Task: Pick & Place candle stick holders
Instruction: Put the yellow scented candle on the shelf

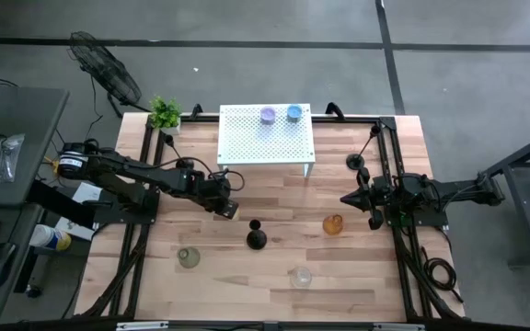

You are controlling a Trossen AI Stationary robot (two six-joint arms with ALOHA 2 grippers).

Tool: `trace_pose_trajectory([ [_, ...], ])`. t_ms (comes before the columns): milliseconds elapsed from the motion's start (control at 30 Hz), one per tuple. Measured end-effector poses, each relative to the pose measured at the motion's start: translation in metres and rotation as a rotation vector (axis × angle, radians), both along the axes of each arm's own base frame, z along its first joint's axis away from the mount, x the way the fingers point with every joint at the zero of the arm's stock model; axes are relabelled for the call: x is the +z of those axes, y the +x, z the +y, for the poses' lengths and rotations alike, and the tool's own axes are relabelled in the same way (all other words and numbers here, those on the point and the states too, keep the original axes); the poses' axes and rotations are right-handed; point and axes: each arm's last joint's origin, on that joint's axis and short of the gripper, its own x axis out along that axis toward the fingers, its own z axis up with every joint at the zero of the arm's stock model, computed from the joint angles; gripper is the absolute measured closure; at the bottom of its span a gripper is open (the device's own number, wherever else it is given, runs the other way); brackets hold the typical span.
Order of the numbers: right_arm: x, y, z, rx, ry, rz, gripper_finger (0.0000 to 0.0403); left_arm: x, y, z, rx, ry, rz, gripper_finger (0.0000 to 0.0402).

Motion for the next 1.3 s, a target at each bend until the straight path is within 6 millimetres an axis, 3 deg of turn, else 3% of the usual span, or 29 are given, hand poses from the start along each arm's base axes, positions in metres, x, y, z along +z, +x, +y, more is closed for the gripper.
trace_pose_trajectory([
  [233,0.0,0.0,0.0,0.0,0.0,0.0,0.0401,0.0,0.0,0.0,-0.004,-0.006,0.0,0.0397],
  [533,0.0,0.0,0.0,0.0,0.0,0.0,0.0401,0.008,0.004,-0.001,-0.065,-0.003,-0.009,0.0399],
  [833,0.0,0.0,0.0,0.0,0.0,0.0,0.0401,0.051,0.017,-0.003,-0.336,0.088,-0.002,0.04],
  [1067,0.0,0.0,0.0,0.0,0.0,0.0,0.0401,0.1,0.018,-0.001,-0.521,0.229,0.058,0.04],
  [1300,0.0,0.0,0.0,0.0,0.0,0.0,0.0401,0.146,0.016,0.0,-0.818,0.421,0.051,0.04],
])
